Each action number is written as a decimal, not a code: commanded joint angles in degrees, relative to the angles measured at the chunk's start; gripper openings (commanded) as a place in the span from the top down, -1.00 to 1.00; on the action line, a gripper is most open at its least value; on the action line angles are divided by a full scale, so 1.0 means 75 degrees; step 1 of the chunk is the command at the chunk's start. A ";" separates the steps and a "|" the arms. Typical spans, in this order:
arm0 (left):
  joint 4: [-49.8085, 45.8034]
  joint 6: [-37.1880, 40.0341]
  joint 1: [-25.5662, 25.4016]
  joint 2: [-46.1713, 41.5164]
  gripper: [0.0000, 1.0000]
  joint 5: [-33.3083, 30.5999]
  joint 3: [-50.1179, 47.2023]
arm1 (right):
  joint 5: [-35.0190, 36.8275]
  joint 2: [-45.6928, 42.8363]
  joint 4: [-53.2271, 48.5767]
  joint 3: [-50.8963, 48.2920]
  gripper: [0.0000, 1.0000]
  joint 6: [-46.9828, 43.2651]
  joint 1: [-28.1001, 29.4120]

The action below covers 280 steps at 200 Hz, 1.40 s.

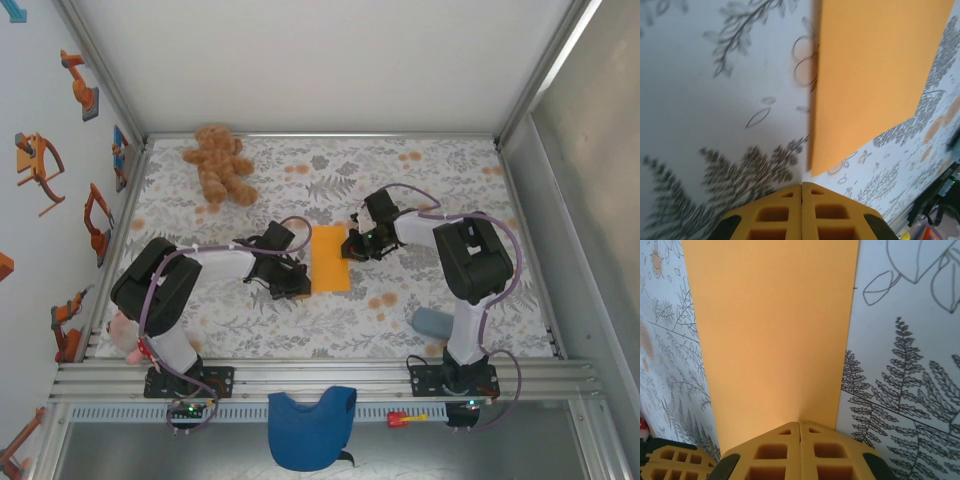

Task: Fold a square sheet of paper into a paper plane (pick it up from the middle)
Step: First fold the square sheet of paper in half at the center of the table, then perform the second fold on the square sheet of paper at the center of the table.

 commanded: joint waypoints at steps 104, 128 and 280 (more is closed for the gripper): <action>0.1063 -0.0515 0.0598 0.0185 0.67 -0.0073 0.1430 | 0.1996 -0.2582 -0.0397 -0.0612 0.15 0.1332 0.0117; 0.1008 -0.0641 0.0619 0.0687 0.66 -0.0156 0.1914 | 0.2158 -0.3144 -0.0354 -0.1267 -0.02 0.1645 0.0125; 0.0031 -0.1429 0.0673 0.2124 0.66 -0.1846 0.2646 | 0.1322 -0.3171 0.0785 -0.2569 0.12 0.2895 0.0671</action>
